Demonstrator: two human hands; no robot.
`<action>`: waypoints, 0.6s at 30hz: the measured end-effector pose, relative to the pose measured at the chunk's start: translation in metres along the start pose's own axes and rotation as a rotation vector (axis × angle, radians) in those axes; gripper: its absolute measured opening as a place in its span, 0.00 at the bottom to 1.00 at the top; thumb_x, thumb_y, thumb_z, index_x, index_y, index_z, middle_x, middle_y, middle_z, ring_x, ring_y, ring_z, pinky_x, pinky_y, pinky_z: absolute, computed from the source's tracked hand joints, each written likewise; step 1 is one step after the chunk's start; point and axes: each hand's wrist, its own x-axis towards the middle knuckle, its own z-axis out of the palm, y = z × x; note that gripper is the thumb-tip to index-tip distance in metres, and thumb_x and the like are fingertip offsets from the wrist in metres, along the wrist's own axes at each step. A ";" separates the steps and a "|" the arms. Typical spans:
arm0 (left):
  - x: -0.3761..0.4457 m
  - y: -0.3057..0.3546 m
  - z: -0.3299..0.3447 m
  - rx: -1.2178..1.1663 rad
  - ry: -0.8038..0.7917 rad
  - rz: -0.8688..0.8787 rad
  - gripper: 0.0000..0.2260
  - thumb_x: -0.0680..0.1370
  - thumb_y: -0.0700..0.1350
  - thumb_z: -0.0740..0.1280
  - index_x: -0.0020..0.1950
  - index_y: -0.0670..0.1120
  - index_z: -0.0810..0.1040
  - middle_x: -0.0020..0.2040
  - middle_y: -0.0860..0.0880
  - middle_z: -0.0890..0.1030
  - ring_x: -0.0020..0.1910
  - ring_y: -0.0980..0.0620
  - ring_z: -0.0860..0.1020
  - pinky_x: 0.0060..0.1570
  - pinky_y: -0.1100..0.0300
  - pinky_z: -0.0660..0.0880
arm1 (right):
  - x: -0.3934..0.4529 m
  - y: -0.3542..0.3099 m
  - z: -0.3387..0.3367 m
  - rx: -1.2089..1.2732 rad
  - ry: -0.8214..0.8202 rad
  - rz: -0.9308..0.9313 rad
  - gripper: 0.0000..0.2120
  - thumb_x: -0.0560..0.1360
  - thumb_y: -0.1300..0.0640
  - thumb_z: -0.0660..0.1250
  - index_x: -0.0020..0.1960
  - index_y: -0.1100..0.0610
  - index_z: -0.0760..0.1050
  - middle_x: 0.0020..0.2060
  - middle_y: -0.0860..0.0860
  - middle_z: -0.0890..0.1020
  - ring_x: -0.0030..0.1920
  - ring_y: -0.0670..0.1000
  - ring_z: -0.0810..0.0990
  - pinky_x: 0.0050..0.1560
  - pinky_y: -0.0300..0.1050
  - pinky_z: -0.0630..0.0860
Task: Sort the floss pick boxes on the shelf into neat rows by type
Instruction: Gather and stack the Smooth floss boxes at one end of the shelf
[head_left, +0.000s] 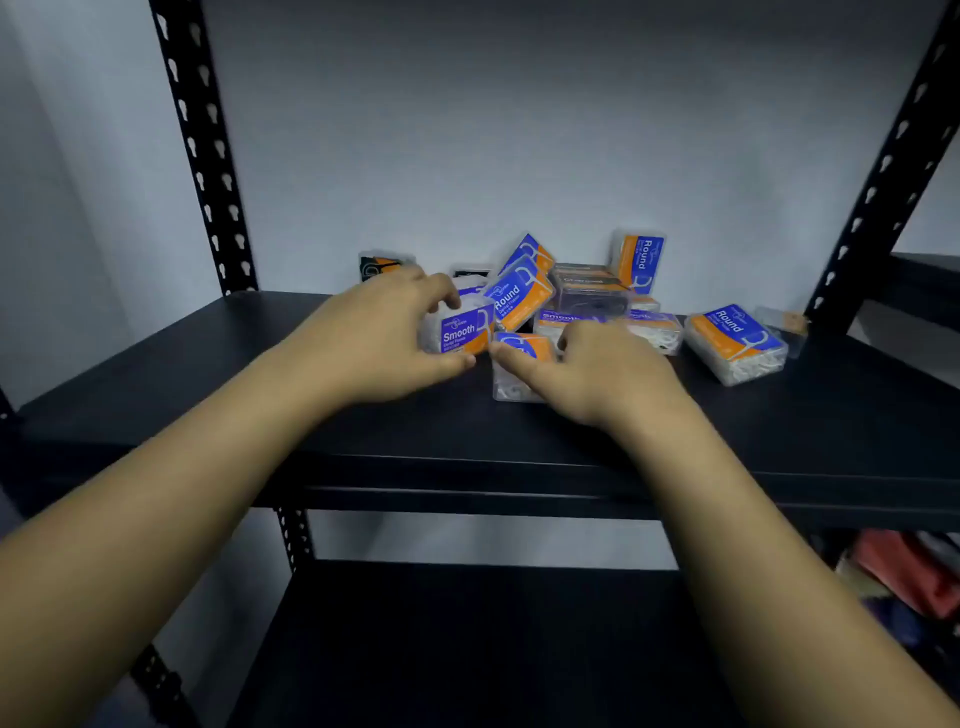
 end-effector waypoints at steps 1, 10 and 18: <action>0.007 -0.002 0.001 0.018 0.012 0.010 0.28 0.70 0.67 0.69 0.65 0.54 0.74 0.58 0.52 0.77 0.55 0.51 0.77 0.50 0.53 0.77 | 0.001 -0.006 0.004 -0.017 -0.007 0.033 0.37 0.69 0.19 0.53 0.46 0.52 0.75 0.51 0.53 0.83 0.57 0.59 0.81 0.49 0.51 0.75; 0.026 -0.020 0.034 -0.047 -0.008 -0.006 0.30 0.73 0.64 0.69 0.70 0.51 0.70 0.65 0.49 0.75 0.62 0.48 0.76 0.54 0.49 0.78 | 0.001 -0.013 0.014 0.205 0.028 0.161 0.29 0.69 0.26 0.66 0.49 0.52 0.79 0.44 0.49 0.82 0.48 0.53 0.81 0.49 0.52 0.78; 0.026 -0.030 0.035 -0.137 0.030 -0.041 0.21 0.77 0.52 0.70 0.69 0.53 0.72 0.67 0.49 0.75 0.64 0.48 0.75 0.56 0.47 0.78 | -0.002 -0.014 0.014 0.325 0.094 0.021 0.28 0.67 0.35 0.76 0.60 0.48 0.77 0.53 0.47 0.79 0.52 0.48 0.79 0.52 0.47 0.76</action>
